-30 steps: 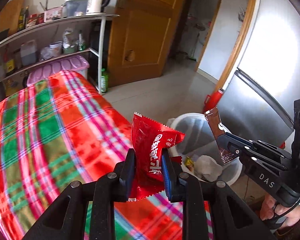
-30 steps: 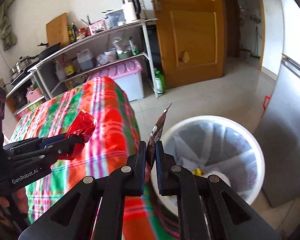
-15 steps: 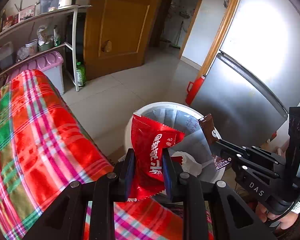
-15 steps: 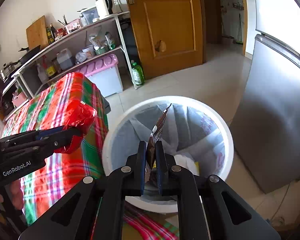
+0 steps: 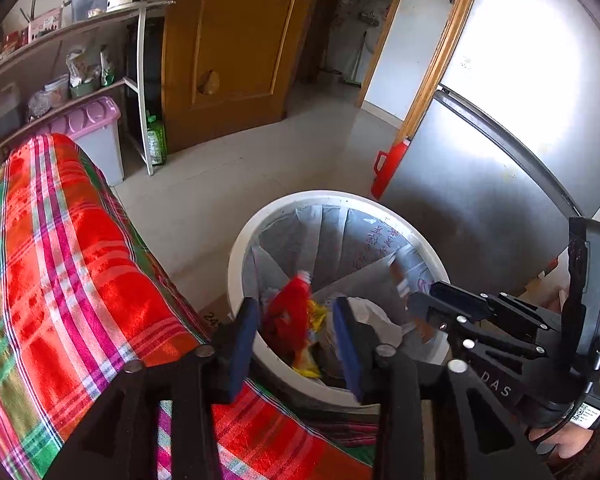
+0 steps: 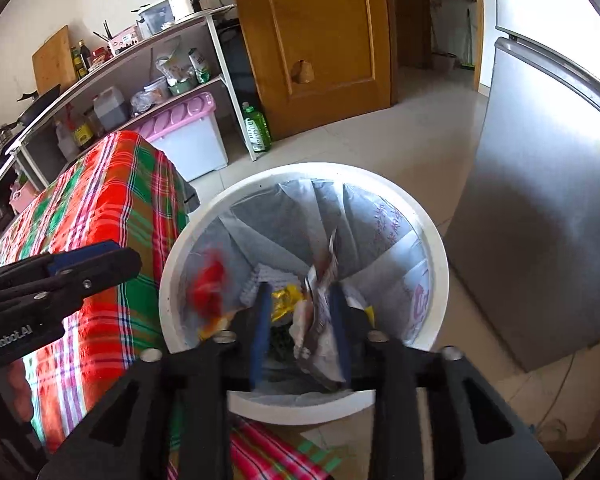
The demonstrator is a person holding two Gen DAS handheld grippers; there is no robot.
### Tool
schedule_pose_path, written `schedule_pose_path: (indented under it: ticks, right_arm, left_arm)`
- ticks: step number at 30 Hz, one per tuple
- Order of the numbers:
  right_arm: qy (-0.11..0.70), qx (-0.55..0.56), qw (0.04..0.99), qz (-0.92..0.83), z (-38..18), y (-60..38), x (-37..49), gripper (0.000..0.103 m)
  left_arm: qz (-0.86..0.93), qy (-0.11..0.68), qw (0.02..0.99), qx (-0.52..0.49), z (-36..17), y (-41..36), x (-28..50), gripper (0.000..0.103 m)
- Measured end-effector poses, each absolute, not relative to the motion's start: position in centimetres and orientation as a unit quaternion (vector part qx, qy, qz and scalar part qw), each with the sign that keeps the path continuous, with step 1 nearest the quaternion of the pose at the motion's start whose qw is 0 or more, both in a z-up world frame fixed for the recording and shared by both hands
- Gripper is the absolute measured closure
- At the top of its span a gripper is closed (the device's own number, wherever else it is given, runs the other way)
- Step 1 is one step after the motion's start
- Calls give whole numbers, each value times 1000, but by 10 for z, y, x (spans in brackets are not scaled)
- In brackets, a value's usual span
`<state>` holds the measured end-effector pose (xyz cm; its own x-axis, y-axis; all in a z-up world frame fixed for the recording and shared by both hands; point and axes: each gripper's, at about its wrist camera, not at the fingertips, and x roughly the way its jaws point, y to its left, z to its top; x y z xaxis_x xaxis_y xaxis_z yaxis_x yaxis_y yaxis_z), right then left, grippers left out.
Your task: Collect trash
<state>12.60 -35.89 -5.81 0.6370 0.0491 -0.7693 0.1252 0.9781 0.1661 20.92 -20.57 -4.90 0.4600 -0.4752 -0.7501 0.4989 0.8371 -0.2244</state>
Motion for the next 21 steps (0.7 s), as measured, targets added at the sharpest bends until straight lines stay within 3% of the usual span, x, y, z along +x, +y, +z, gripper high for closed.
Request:
schedule_pose_path:
  ticks: [12,21]
  right_arm:
    - [373,104,921,-47,-31,-349,92,60]
    - [353,75,930,-68,-17,-324,58,51]
  left_arm:
    - [-258,391,883,29,-28,-188,181,51]
    - [-213,371,903,43,-19,-168,149,50]
